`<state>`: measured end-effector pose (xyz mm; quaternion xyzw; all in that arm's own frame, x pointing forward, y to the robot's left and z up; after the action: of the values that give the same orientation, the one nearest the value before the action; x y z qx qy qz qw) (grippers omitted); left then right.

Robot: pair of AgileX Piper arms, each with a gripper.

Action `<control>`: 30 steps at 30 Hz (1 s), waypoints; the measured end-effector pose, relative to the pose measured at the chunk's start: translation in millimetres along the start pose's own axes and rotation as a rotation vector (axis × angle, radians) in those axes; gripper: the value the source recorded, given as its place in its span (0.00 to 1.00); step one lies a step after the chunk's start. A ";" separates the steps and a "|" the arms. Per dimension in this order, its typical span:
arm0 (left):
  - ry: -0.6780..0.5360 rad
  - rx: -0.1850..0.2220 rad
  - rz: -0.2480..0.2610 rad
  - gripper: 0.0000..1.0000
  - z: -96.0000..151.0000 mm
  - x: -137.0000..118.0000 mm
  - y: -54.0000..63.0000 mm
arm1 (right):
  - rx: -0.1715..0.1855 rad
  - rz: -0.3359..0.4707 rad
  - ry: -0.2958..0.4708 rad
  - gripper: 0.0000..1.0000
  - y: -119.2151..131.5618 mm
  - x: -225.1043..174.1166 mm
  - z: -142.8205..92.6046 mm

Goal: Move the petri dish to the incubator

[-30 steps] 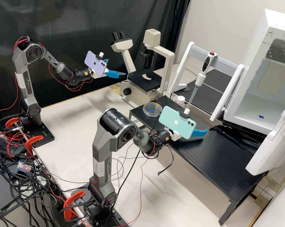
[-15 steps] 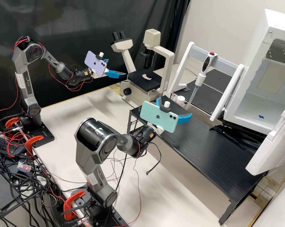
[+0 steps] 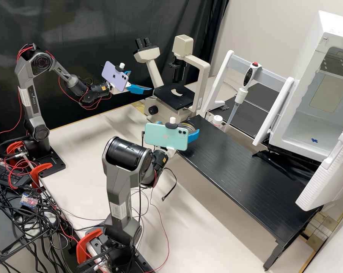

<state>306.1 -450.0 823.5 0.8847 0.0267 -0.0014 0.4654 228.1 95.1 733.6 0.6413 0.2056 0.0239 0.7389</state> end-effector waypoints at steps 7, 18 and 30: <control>0.000 0.000 0.000 1.00 0.0 0.0 0.0 | 0.023 -0.008 -0.030 1.00 -4.3 7.3 10.1; 0.000 0.000 0.000 1.00 0.0 0.0 0.0 | 0.105 0.000 -0.042 0.00 3.1 10.4 19.2; 0.000 0.000 0.000 1.00 0.0 0.0 0.0 | 0.113 -0.047 -0.010 0.00 1.8 13.2 16.3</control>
<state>306.1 -450.0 823.5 0.8847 0.0267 -0.0014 0.4654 246.1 84.1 733.2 0.6771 0.2176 -0.0083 0.7029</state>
